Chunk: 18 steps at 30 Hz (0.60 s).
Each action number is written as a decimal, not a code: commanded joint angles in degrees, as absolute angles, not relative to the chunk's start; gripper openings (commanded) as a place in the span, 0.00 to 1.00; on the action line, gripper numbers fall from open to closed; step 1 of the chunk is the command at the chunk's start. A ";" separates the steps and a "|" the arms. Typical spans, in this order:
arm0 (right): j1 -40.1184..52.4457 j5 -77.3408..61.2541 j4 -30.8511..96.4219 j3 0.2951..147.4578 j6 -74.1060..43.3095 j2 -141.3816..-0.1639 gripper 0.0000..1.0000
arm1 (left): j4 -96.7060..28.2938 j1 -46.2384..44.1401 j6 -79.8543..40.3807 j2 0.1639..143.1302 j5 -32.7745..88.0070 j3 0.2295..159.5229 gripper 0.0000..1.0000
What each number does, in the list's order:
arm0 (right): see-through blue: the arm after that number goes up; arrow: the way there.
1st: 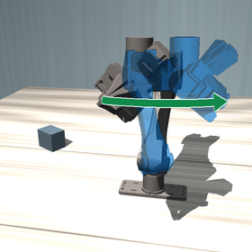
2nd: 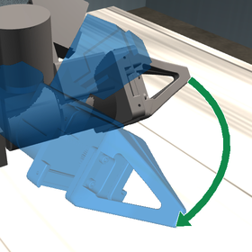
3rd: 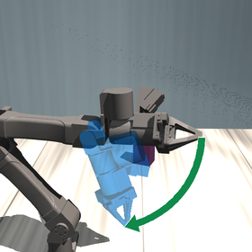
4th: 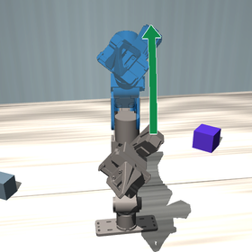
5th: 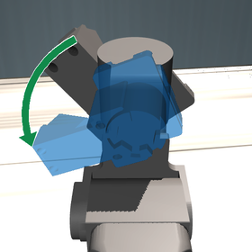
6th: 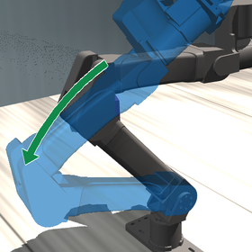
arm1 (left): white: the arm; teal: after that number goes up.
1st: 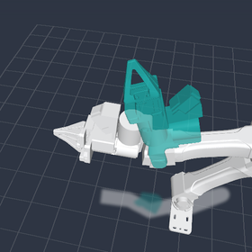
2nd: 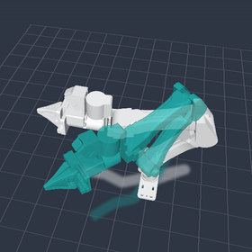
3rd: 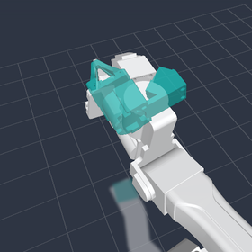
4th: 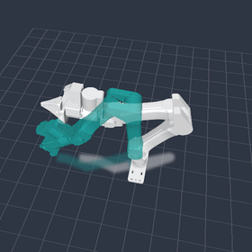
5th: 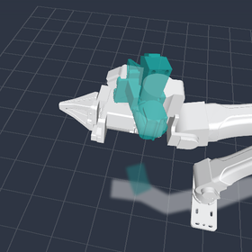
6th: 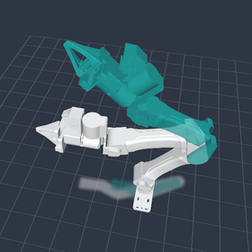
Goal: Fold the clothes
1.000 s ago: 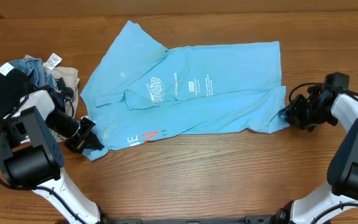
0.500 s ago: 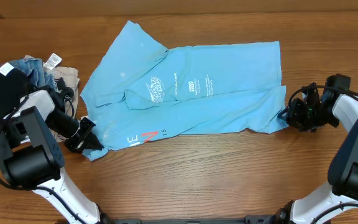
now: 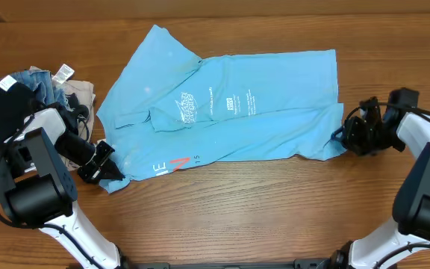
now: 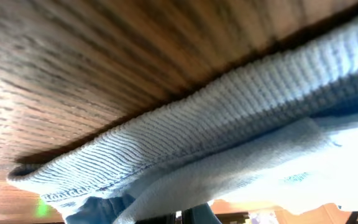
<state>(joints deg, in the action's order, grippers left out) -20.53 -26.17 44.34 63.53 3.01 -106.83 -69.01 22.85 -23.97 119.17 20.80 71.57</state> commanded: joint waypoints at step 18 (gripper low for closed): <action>-21.26 -16.53 46.68 63.83 -6.26 -105.32 0.04 | -63.81 23.44 -20.73 122.34 15.09 71.16 0.04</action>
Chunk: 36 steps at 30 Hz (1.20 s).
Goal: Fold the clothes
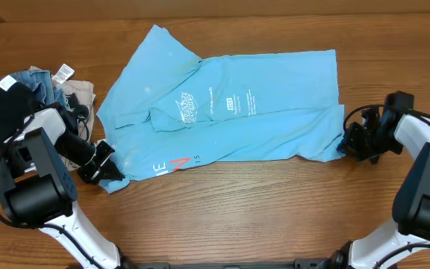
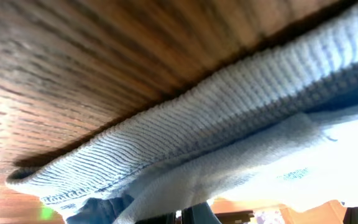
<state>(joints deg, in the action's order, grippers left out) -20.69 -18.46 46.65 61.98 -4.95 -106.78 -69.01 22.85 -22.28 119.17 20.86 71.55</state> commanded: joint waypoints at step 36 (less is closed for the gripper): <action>-25.43 -19.40 50.70 61.73 -13.30 -103.57 0.41 | -68.84 23.03 -11.55 121.21 19.11 76.73 0.10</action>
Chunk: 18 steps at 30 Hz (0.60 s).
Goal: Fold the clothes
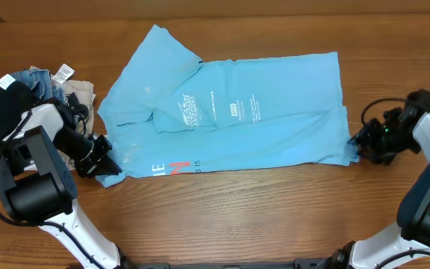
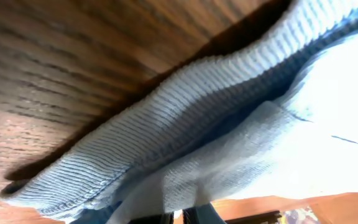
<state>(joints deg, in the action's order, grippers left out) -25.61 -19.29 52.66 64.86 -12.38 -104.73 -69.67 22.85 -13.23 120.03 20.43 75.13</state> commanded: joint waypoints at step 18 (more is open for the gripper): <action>-27.64 -15.90 48.73 61.06 -13.61 -103.55 0.04 | -68.12 21.56 -11.55 121.21 19.09 76.73 0.10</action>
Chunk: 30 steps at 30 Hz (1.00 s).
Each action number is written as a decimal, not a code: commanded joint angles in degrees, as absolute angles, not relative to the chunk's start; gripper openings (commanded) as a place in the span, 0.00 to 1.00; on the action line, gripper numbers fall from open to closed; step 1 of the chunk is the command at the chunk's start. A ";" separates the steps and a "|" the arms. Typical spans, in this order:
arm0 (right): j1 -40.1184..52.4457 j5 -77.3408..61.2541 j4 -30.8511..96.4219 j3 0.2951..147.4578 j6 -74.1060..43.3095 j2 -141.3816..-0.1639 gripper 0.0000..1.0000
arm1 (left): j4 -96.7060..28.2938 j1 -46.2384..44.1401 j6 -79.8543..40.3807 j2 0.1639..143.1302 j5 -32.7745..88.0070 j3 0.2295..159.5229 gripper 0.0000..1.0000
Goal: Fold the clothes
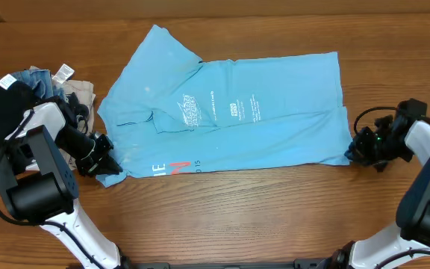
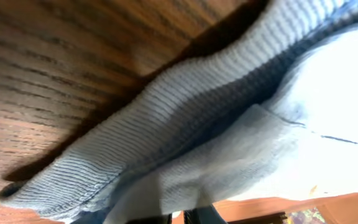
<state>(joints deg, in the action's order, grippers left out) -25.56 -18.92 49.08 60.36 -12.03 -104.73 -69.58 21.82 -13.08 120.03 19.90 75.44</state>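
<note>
A light blue polo shirt [image 1: 230, 104] lies spread on the wooden table [image 1: 260, 209], print side up. My left gripper [image 1: 106, 167] is at its lower left corner, shut on the ribbed cuff [image 2: 135, 155]. In the left wrist view the fabric fills the frame, with the jaws [image 2: 180, 215] pinched on it at the bottom edge. At the shirt's lower right corner my right gripper [image 1: 355, 152] holds the hem. Its fingers are hard to make out from overhead.
A pile of other clothes [image 1: 54, 86] with white tags sits at the left edge, next to a black garment. The left arm lies close against this pile. Bare wood runs along the front of the table.
The right gripper has shifted slightly left and toward the front, with the shirt's corner still in it. The left gripper has barely moved, and the cuff has shifted a little in its wrist view.
At first the shirt's lower hem was slack, with both grippers at its lower corners. Then the right gripper stood farther right and the left one farther left and back. The shirt's right edge followed, and the hem now lies straighter.
</note>
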 commanded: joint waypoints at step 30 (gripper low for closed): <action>-13.41 -17.26 51.24 72.86 -16.19 -102.28 0.19 | -78.50 11.40 -2.74 94.89 21.32 96.90 0.22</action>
